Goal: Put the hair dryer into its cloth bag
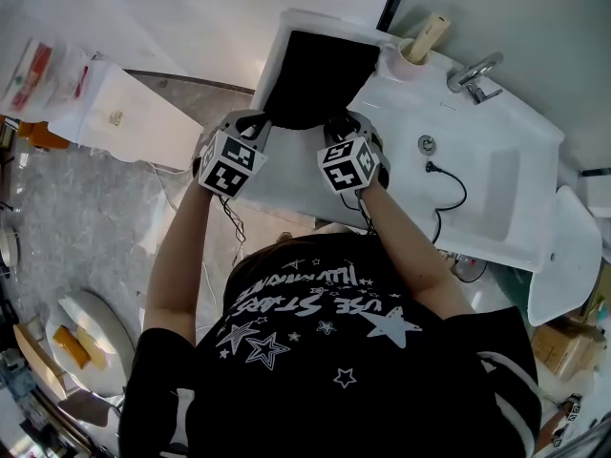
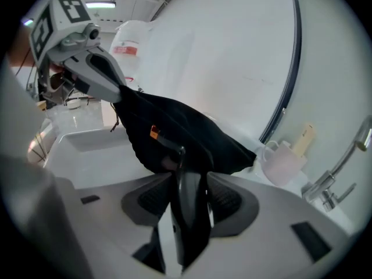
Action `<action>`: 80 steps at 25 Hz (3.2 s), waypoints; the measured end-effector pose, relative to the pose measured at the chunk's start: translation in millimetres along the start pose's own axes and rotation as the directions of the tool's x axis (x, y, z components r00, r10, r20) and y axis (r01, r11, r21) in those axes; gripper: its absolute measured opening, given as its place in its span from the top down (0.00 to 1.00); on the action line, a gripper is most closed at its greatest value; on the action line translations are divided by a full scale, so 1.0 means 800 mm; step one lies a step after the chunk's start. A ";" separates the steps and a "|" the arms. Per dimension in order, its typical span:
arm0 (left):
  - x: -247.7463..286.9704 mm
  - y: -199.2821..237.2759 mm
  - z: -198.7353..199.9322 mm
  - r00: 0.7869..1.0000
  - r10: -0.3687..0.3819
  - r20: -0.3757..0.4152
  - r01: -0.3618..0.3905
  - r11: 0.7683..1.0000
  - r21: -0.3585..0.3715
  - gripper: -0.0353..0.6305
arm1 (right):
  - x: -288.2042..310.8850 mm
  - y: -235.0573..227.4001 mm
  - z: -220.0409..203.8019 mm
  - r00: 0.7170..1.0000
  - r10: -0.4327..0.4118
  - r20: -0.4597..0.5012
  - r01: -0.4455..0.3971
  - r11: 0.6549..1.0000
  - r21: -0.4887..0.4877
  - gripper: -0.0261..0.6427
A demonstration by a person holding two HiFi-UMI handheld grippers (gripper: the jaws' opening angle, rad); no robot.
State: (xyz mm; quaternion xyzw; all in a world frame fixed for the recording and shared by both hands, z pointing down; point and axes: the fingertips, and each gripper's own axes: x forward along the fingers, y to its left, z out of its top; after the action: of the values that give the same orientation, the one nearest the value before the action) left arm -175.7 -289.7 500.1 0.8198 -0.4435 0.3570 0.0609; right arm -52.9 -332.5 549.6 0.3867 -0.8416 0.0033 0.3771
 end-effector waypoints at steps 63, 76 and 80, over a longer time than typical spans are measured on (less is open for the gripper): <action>-0.085 -0.210 0.040 0.972 0.020 0.232 0.029 0.978 -0.206 0.91 | -0.329 -0.028 -0.155 0.965 -0.163 0.207 0.063 0.906 0.419 0.95; -0.115 -0.323 0.022 0.972 0.113 0.206 -0.044 0.949 -0.312 0.93 | -0.391 -0.012 -0.229 0.966 -0.062 0.251 -0.032 0.934 0.356 0.95; -0.123 -0.363 0.015 0.974 0.116 0.194 -0.049 0.946 -0.321 0.93 | -0.411 0.001 -0.256 0.967 -0.029 0.255 -0.061 0.940 0.337 0.95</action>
State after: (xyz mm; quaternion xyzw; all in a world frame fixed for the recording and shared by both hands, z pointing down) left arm 20.0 -53.1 491.6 0.8133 -0.5327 0.1956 0.1282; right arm 213.3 -57.9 487.0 0.4366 -0.8728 0.1024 0.1926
